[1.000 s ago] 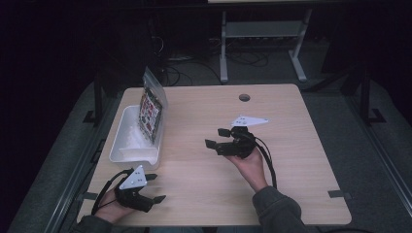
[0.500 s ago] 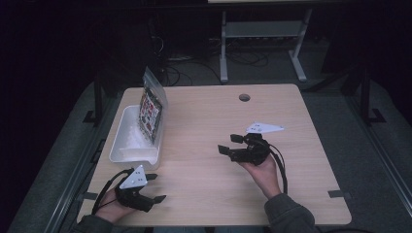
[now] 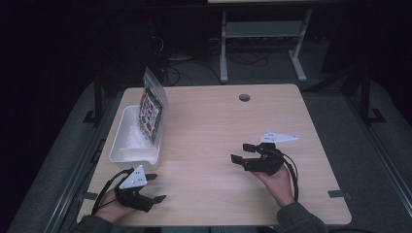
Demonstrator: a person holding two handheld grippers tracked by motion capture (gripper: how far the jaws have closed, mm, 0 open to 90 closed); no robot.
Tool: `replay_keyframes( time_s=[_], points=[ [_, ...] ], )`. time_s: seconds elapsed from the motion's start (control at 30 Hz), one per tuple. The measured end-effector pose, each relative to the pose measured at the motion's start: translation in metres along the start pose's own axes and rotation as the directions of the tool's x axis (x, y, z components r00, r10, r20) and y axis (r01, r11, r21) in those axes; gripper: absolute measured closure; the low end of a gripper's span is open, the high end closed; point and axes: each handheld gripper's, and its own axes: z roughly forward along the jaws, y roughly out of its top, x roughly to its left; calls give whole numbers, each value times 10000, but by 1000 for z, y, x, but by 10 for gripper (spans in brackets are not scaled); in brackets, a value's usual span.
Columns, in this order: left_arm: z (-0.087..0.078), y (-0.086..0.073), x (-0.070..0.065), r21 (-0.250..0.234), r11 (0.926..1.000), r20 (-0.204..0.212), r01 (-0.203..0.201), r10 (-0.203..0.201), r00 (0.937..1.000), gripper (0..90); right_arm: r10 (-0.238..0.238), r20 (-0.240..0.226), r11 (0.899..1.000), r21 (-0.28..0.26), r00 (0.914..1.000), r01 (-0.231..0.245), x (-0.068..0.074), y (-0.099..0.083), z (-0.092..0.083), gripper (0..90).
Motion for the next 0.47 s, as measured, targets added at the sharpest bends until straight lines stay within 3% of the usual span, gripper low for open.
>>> replay_keyframes(
  time_s=[0.33, 0.47],
  points=[
    [0, 0, 0, -42, 10000, 13, -1, 1, 10000, 211, 62, -104, 9984, 567, 9999, -56, -2, -27, -18, 259],
    [-1, 0, -1, -50, 10000, 15, -27, 27, 10000, 211, -9, -101, 9985, 547, 9999, 15, -1, -37, -24, 286]
  ],
)
